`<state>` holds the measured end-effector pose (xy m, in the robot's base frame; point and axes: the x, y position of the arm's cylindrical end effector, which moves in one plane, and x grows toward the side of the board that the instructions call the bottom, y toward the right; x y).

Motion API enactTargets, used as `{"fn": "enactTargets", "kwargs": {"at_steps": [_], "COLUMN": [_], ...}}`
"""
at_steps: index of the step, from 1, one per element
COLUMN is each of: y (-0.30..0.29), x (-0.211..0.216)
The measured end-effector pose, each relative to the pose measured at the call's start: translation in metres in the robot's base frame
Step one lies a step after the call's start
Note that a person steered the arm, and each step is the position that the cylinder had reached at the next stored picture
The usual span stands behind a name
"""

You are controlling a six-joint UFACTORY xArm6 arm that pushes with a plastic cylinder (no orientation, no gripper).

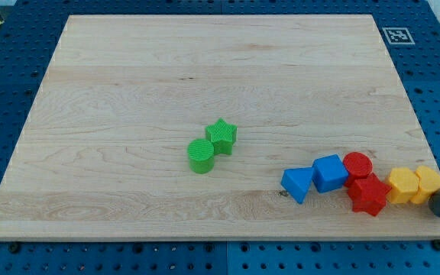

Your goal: Slide the blue triangle towards the green star

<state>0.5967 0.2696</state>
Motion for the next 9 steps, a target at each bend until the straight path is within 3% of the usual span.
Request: {"fn": "enactTargets", "kwargs": {"at_steps": [3,9], "y": [-0.009,-0.079], "x": [0.022,0.021]}}
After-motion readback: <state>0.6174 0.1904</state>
